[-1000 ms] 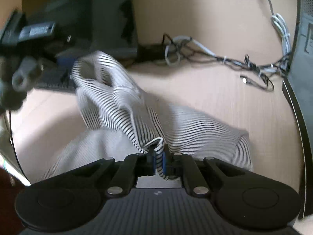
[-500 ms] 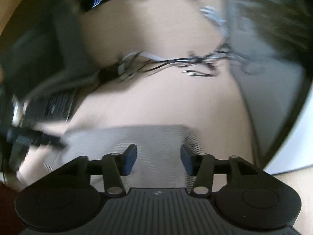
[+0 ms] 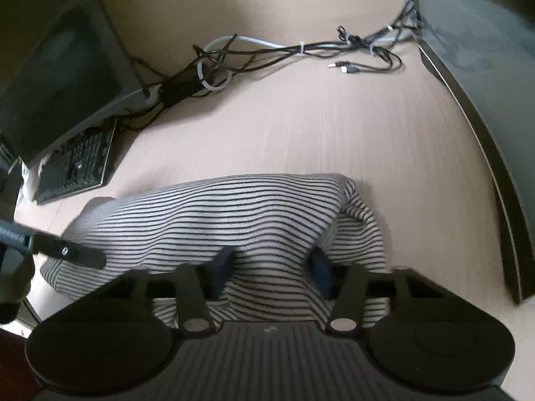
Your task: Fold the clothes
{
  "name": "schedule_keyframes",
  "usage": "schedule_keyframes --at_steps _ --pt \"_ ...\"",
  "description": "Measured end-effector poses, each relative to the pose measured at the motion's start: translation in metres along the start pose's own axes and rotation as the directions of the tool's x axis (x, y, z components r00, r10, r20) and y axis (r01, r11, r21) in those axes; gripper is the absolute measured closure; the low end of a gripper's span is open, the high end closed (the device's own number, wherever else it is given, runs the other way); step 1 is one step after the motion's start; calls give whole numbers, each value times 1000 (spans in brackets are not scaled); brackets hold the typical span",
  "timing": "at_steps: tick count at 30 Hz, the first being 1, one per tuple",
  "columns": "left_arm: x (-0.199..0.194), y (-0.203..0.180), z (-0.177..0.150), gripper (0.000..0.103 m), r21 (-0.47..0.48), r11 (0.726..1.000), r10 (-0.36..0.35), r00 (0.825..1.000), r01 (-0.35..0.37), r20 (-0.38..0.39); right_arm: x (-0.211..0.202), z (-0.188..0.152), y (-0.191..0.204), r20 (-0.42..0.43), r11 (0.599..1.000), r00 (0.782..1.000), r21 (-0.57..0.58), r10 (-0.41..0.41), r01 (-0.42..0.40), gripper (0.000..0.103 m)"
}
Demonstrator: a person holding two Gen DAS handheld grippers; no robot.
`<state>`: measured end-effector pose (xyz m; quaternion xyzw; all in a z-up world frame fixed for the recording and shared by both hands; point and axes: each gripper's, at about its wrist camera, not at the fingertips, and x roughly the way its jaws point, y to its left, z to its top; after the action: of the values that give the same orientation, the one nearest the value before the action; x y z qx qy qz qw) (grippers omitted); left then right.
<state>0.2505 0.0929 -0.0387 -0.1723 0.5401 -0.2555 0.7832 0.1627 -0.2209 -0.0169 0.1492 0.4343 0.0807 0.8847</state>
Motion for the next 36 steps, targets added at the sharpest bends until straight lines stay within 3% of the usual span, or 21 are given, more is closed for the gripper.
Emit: schedule_keyframes --at_steps 4,8,13,19,24,28,31,33,36 --pt "11 -6 31 58 21 999 40 997 -41 72 17 47 12 66 998 997 -49 -29 33 75" --pt "7 -11 70 63 20 998 62 986 -66 155 2 72 27 149 999 989 -27 -24 28 79" --pt "-10 -13 73 65 31 998 50 982 -57 184 11 100 26 199 998 980 -57 -9 21 81" --pt "-34 -24 52 65 94 995 -10 978 -10 208 -43 71 47 239 997 971 -73 15 2 81" --pt "-32 -24 17 64 105 994 -28 987 11 157 -10 59 7 212 998 977 -64 7 7 81" --pt "-8 -13 -7 63 127 989 61 994 -73 94 44 44 -12 157 993 985 -90 -67 82 80" --pt "2 -7 -11 58 141 984 96 989 -111 108 98 50 -22 161 970 976 -169 -147 174 75" --pt "-6 -9 -10 51 142 981 113 986 -131 125 106 52 -18 175 960 970 -191 -171 204 74" --pt "-22 -16 -9 44 183 961 178 968 -210 175 82 41 -1 185 950 963 -207 -196 233 65"
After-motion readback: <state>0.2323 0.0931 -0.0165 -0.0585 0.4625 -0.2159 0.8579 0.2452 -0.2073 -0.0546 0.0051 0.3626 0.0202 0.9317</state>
